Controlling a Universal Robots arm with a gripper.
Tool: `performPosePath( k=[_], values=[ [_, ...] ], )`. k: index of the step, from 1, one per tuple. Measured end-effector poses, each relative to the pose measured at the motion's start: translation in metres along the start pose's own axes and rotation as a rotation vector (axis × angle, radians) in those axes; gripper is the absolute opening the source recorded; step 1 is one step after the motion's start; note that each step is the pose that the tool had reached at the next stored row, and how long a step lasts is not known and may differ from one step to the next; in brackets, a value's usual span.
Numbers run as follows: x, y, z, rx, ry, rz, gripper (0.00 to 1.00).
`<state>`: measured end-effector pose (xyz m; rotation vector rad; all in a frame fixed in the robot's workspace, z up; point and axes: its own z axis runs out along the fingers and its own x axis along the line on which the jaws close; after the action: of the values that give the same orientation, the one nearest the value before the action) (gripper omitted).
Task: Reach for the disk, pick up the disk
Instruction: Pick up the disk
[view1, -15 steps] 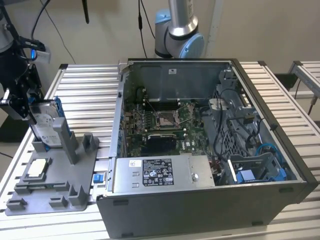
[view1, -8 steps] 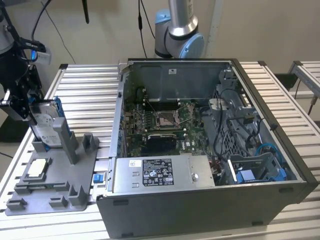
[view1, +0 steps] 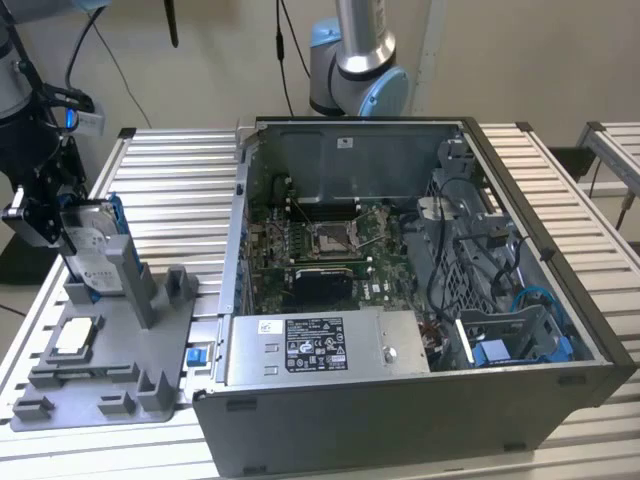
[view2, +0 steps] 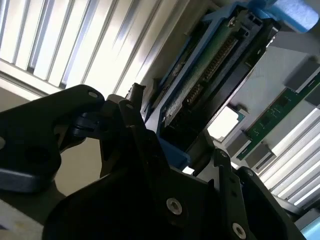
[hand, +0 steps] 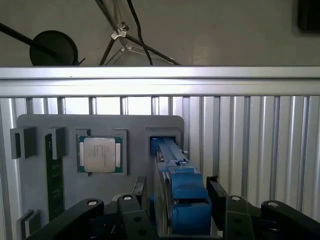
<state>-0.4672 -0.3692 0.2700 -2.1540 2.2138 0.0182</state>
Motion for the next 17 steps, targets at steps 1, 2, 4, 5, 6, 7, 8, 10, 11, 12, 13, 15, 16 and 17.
performPosePath(
  k=[1,2,4,5,6,7,8,10,11,12,13,15,16,17],
  values=[
    [0.0,0.0,0.0006,0.0001,-0.0002,0.0,1.0],
    [0.0,0.0001,0.0011,0.0,-0.0006,0.0,1.0],
    [0.0001,0.0001,0.0018,-0.0002,-0.0028,0.0,1.0],
    [0.0001,0.0001,0.002,-0.0003,-0.0042,0.0,1.0],
    [0.0001,0.0001,0.0022,-0.0003,-0.0058,0.0,1.0],
    [0.0001,0.0001,0.0027,-0.0001,-0.0077,0.0,1.0],
    [0.0001,0.0001,0.0031,-0.0001,-0.0092,0.0,1.0],
    [0.0001,0.0001,0.0035,-0.0003,-0.0113,0.0,1.0],
    [0.0001,0.0001,0.0035,-0.0003,-0.0113,0.0,1.0],
    [0.0001,0.0001,0.0035,-0.0003,-0.0113,0.0,0.0],
    [0.0002,0.0001,0.0035,-0.0003,-0.0113,0.0,0.0],
    [0.0002,0.0001,0.0035,-0.0003,-0.0112,0.0,0.0],
    [0.0002,0.0001,0.0036,-0.0003,-0.0113,0.0,0.0],
    [0.0002,0.0001,0.0036,-0.0003,-0.0113,0.0,0.0]
  ],
)
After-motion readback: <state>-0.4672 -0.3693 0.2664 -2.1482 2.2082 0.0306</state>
